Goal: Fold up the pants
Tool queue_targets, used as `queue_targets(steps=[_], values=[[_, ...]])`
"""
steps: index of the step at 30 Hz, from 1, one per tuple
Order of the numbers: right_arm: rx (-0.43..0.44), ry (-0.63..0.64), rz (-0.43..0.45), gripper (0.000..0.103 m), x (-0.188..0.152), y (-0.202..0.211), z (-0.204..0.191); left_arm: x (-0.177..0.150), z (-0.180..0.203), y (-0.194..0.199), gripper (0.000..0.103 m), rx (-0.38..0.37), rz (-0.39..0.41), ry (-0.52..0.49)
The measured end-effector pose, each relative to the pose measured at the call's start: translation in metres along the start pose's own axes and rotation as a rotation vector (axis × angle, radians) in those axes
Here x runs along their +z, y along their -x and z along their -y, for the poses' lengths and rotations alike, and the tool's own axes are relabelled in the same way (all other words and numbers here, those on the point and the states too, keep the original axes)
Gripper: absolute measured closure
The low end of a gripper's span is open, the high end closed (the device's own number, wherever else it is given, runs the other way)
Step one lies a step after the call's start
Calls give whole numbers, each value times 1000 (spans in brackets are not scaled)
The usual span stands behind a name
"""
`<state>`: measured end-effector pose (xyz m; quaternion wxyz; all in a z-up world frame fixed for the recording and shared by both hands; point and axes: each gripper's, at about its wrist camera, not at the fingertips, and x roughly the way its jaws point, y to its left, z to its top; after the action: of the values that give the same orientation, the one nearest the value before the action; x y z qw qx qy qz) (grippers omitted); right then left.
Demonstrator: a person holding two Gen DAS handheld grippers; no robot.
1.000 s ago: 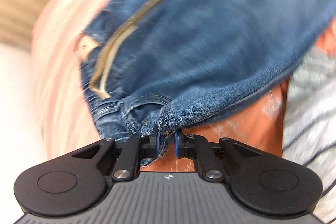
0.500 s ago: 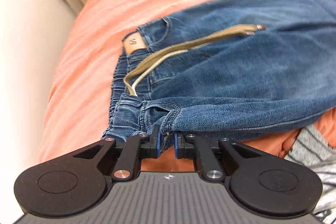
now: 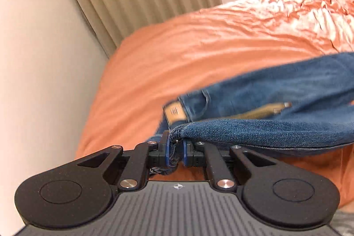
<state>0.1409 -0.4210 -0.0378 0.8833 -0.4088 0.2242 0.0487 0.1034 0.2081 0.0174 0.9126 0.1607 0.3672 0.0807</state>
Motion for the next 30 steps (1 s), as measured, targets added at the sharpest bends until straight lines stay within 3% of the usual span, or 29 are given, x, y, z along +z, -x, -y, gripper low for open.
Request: queue_targets(steps=[4,14,17,24,30], values=[[-4,-56,-69,103,23,-43,16,38,4,-23,92,31,-6,-48],[31,-20,-205,103,67,-201,18,109,21,-135,92,95,-61,-116],[58,2,-258,103,76,-252,8,125,32,-181,92,105,-110,-162],[147,68,-384,103,71,-355,-28,127,63,-282,92,98,-230,-267],[205,79,-462,103,62,-405,-47,120,83,-342,91,84,-308,-320]])
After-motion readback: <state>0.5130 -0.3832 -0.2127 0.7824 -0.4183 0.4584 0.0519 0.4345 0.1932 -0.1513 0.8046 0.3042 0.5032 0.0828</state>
